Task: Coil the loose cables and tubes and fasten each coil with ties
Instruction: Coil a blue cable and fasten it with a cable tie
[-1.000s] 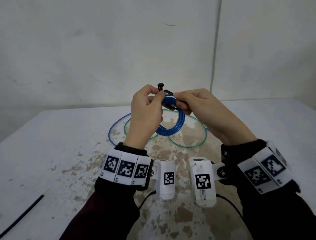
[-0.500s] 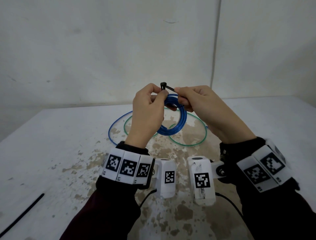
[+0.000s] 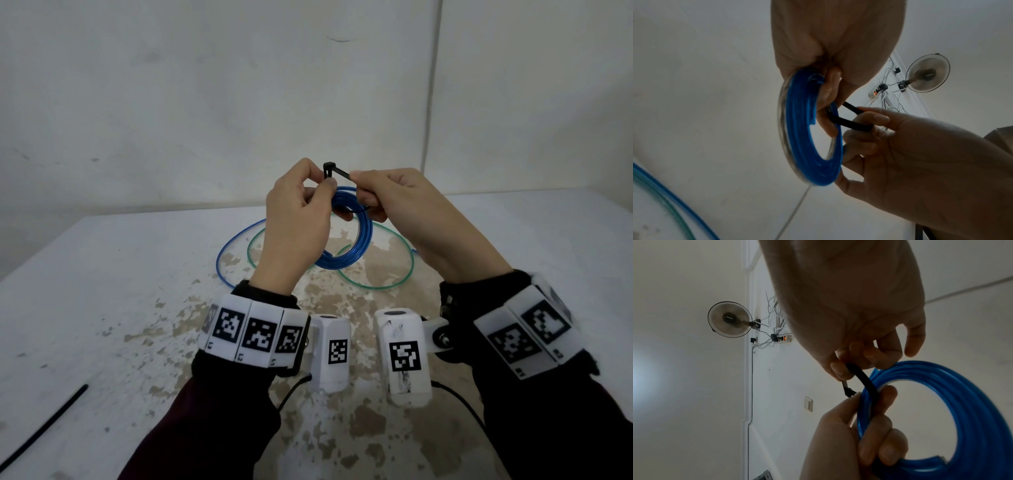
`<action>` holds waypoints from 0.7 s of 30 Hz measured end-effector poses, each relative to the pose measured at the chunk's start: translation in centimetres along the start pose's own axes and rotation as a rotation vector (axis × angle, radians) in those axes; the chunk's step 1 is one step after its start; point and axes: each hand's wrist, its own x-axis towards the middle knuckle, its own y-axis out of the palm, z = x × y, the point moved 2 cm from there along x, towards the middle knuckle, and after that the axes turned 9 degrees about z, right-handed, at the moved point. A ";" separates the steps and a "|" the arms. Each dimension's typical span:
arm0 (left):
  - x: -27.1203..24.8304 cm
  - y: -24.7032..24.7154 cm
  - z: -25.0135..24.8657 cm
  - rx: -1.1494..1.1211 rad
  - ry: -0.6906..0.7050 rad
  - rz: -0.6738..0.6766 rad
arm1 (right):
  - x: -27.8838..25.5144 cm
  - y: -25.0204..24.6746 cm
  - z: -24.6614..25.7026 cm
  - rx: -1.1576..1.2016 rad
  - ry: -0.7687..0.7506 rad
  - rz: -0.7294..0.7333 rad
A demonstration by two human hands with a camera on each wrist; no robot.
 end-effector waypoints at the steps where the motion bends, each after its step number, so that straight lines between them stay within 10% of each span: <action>1: 0.0 0.0 0.0 0.003 0.004 0.002 | 0.0 0.0 0.0 0.000 0.000 0.001; 21: -0.2 0.1 -0.1 0.052 0.032 0.012 | -0.1 -0.1 0.2 0.008 0.007 0.007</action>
